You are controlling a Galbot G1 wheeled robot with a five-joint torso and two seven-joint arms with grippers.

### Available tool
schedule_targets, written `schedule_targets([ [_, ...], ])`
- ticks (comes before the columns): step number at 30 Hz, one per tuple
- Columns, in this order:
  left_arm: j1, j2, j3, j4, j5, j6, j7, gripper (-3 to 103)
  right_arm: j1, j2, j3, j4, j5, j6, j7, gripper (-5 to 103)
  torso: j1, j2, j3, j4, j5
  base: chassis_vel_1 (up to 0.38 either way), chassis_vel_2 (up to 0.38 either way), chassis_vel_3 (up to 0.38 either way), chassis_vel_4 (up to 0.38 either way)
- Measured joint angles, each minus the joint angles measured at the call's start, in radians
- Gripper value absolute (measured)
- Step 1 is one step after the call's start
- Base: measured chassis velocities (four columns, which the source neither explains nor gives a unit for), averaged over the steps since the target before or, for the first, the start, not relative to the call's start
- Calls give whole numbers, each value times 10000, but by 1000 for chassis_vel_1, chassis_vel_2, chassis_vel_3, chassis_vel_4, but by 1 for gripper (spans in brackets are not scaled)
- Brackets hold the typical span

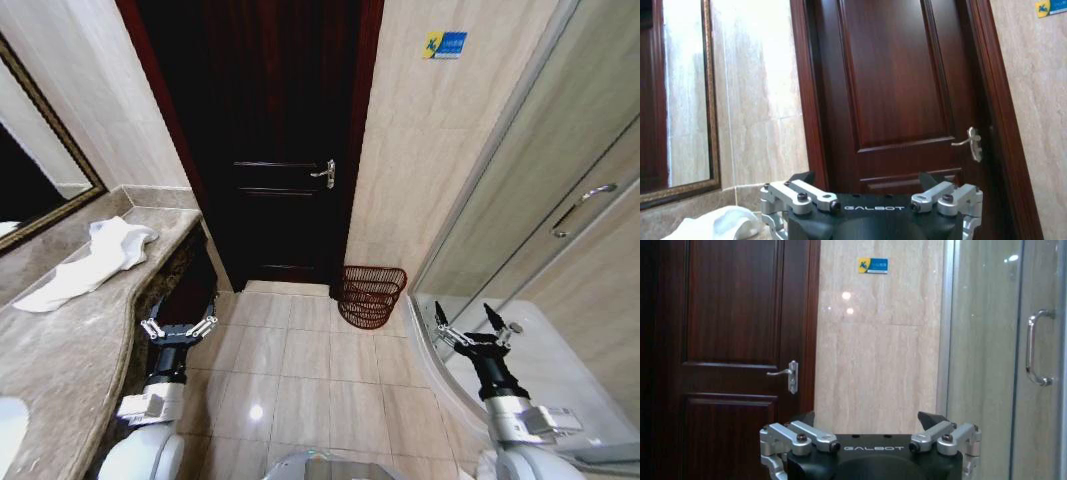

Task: Discard the used towel into the hamper.

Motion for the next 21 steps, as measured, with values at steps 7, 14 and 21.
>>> schedule_targets([
  [7,35,7,-61,51,25,-233,0,100,-8,54,-46,54,-48,4,-17,100,-1,0,-1,-1,-1,-78,79,76,-86],
  [14,25,-21,-42,87,38,-241,3,100,-14,41,-34,59,-55,8,-27,100,-1,0,0,-1,-1,-78,74,91,-89],
  [21,17,-16,-38,110,35,-234,7,100,5,30,-26,46,-54,8,-31,100,-1,0,0,-1,-1,-94,79,83,-83],
])
